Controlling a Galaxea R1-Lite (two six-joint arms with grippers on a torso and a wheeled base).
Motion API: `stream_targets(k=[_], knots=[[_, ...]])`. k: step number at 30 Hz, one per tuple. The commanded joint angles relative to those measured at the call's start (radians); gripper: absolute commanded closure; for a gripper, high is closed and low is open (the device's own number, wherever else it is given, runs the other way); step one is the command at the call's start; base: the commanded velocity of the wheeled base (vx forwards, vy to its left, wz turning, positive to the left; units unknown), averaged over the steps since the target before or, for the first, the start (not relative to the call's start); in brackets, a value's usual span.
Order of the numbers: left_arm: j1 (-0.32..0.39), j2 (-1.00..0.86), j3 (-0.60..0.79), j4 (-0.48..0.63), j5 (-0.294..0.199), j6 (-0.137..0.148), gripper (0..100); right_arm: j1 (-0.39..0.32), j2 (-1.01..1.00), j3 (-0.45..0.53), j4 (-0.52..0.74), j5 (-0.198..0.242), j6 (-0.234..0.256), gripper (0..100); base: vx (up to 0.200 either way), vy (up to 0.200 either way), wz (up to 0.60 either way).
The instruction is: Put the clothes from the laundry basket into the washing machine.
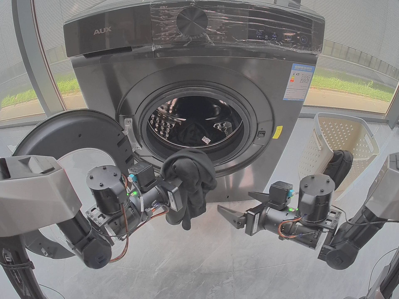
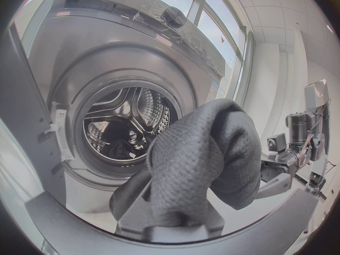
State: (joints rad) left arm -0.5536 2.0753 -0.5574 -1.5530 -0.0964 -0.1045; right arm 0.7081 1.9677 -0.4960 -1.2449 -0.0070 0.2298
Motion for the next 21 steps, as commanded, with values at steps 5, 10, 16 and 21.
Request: stream_targets(k=[5, 10, 16, 21], knots=[[-0.032, -0.133, 0.131, -0.002, 0.007, -0.014, 100, -0.121, -0.128, 0.201, -0.084, 0.001, 0.013, 0, 0.0, 0.0, 0.0], [-0.031, -0.123, 0.122, -0.002, 0.037, -0.006, 100, -0.127, -0.118, 0.223, -0.171, -0.007, 0.017, 0, 0.0, 0.0, 0.0], [-0.042, -0.098, 0.111, -0.002, 0.066, -0.004, 100, -0.125, -0.115, 0.224, -0.176, -0.007, 0.023, 0, 0.0, 0.0, 0.0], [-0.038, -0.081, 0.111, -0.002, 0.064, -0.006, 100, -0.125, -0.112, 0.22, -0.177, -0.007, 0.023, 0, 0.12, 0.0, 0.0]])
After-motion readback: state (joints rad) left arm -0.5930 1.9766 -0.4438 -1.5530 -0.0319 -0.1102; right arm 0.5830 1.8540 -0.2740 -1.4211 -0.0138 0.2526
